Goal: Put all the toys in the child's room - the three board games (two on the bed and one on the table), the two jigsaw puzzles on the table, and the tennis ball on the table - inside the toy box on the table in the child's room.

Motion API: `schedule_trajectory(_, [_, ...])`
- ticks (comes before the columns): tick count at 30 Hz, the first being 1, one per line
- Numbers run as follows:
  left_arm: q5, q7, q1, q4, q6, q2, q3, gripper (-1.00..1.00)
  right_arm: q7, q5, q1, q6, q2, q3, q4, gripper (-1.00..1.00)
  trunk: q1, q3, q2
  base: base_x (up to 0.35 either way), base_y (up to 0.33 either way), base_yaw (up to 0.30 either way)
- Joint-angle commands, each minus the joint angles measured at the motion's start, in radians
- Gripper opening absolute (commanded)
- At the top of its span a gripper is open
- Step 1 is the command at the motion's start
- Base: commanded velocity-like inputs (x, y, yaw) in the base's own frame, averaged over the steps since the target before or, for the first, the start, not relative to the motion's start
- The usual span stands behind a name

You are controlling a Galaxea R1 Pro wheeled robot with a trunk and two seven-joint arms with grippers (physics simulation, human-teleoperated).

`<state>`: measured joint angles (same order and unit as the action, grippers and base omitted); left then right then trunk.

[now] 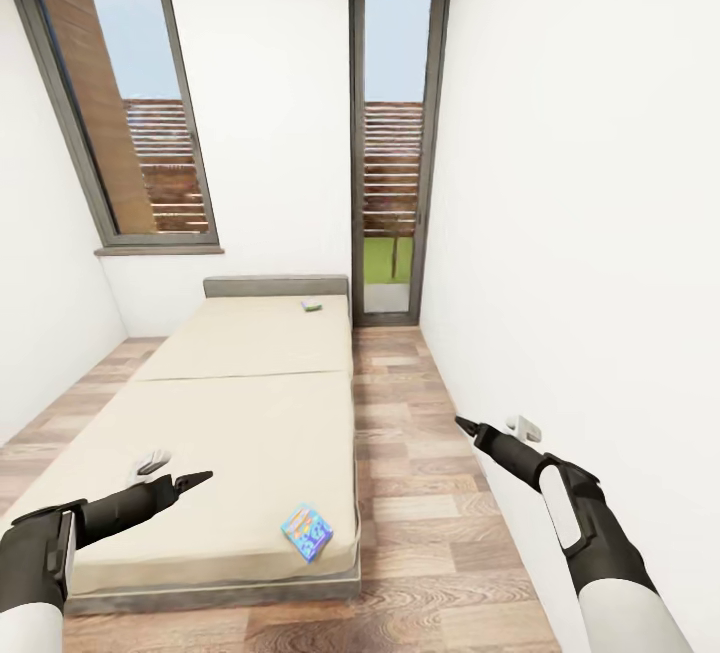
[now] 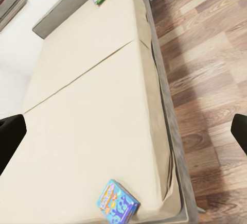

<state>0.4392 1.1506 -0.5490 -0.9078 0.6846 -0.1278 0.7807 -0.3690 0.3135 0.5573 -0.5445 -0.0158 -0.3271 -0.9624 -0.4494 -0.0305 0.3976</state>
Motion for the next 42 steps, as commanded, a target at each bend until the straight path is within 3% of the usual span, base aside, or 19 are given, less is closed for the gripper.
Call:
schedule_trajectory(1, [0.009, 0.009, -0.002, 0.0, 0.008, 0.0, 0.004, 1.0, -0.002, 0.004, 0.001, -0.006, 0.0, -0.003, -0.001, 1.0, -0.001, -0.002, 0.003, -0.052, 0.276, 0.0])
schedule_trajectory(42, [0.009, 0.008, -0.002, 0.003, 0.013, 0.0, 0.004, 1.0, -0.002, 0.0, 0.001, 0.004, 0.0, -0.001, -0.001, 1.0, -0.001, -0.002, 0.003, 0.064, 0.279, 0.0])
